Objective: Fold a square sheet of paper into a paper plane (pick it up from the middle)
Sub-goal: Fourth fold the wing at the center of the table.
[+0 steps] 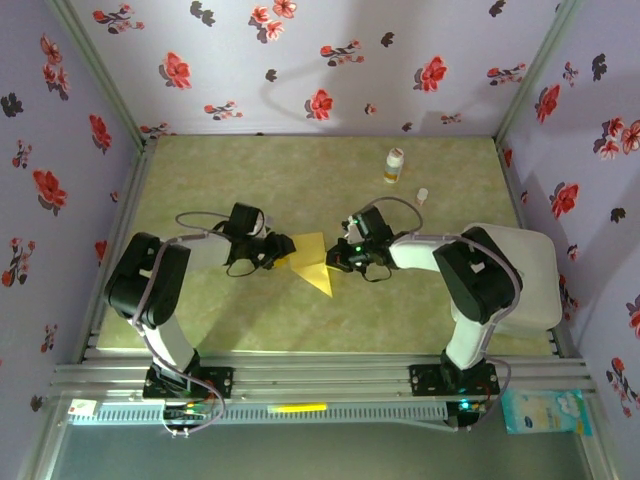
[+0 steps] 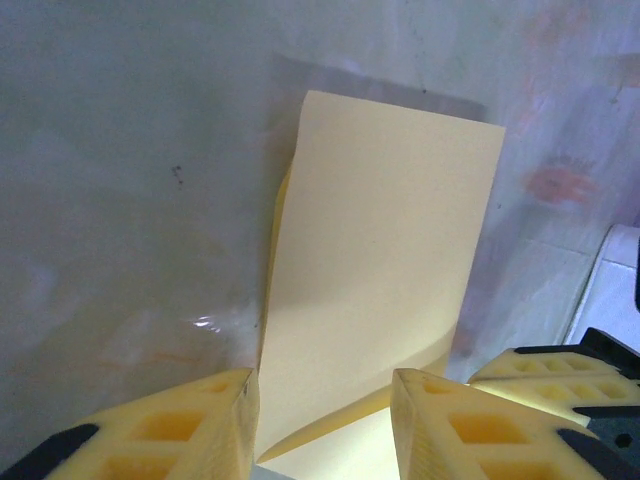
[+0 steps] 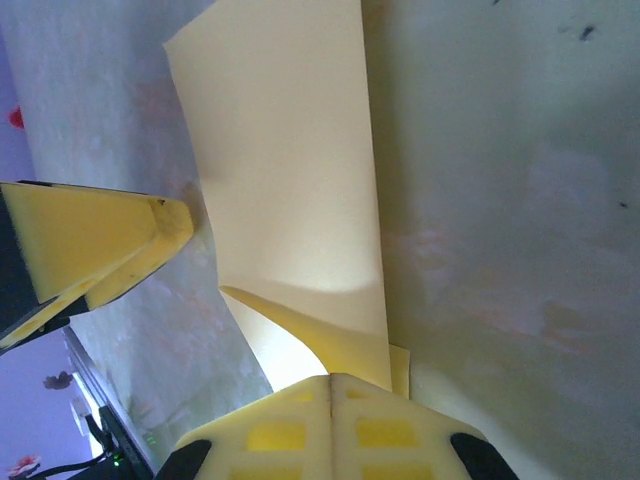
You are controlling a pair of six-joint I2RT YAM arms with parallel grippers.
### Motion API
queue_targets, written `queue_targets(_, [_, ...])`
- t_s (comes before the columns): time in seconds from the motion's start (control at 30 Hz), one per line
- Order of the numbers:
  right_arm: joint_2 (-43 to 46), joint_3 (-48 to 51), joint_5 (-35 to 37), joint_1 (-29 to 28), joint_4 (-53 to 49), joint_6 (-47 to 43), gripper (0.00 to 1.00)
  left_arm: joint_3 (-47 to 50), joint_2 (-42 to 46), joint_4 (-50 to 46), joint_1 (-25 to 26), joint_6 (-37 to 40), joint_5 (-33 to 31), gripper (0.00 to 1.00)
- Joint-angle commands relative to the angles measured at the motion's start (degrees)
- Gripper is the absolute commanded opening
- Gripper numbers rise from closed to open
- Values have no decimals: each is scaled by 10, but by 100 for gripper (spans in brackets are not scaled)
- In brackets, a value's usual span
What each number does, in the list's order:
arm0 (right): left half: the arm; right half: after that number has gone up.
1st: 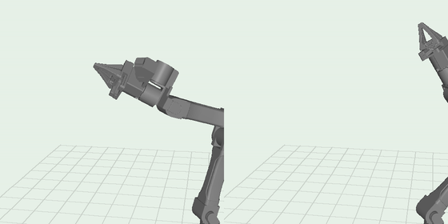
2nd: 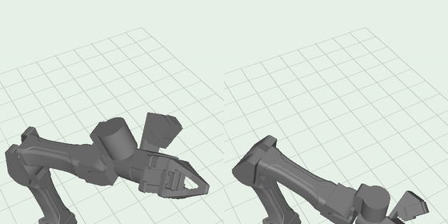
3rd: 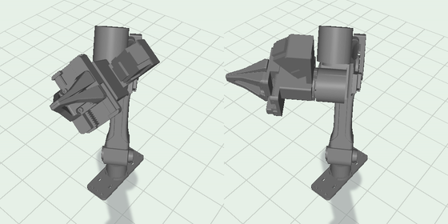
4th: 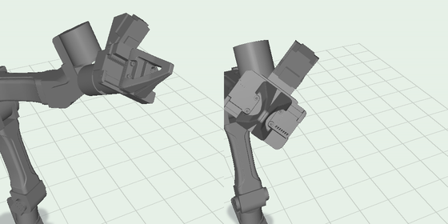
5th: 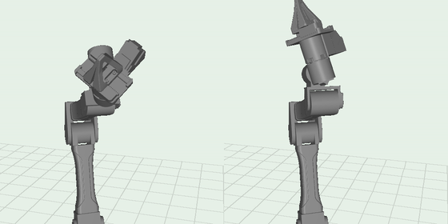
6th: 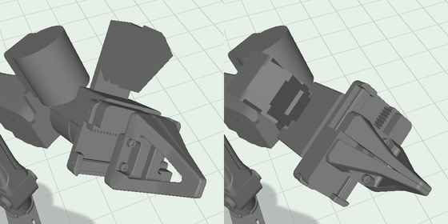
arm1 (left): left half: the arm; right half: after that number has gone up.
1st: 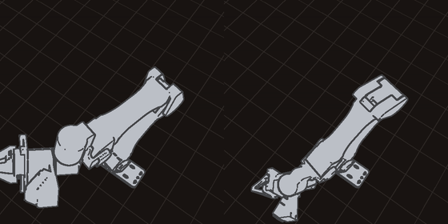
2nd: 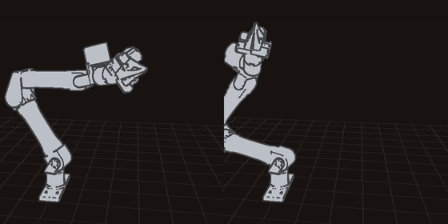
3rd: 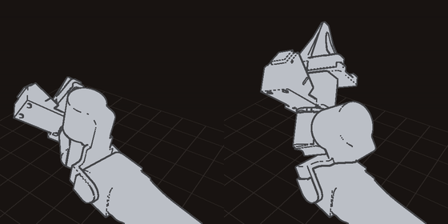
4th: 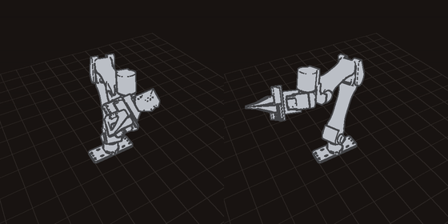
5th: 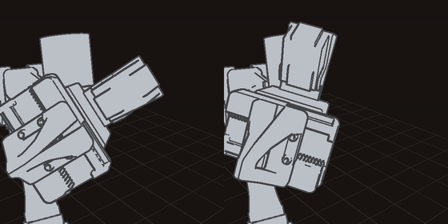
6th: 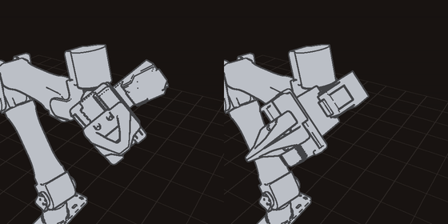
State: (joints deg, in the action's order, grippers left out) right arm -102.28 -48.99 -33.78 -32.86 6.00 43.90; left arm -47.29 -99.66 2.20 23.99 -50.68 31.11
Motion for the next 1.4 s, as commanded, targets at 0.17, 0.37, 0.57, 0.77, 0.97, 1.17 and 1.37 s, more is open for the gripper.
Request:
queue_targets(0.17, [25, 29, -24, 13, 65, 33, 3, -20, -18, -9, -5, -4, 20, 40])
queue_targets(0.37, [25, 37, -28, 17, 78, 38, 3, -22, -22, -8, -5, -6, 27, 40])
queue_targets(0.57, [23, 42, -30, 19, 90, 44, 3, -26, -28, -5, -4, -7, 32, 39])
queue_targets(0.77, [21, 50, -32, 21, 105, 50, 3, -29, -30, -4, -4, -8, 34, 39])
queue_targets(0.97, [17, 55, -35, 22, 115, 55, 3, -32, -33, 0, -3, -9, 39, 36])
queue_targets(1.17, [15, 57, -34, 23, 118, 56, 3, -35, -37, 5, -3, -12, 42, 32])
queue_targets(1.37, [12, 58, -32, 23, 118, 56, 5, -37, -39, 9, -1, -12, 45, 23])
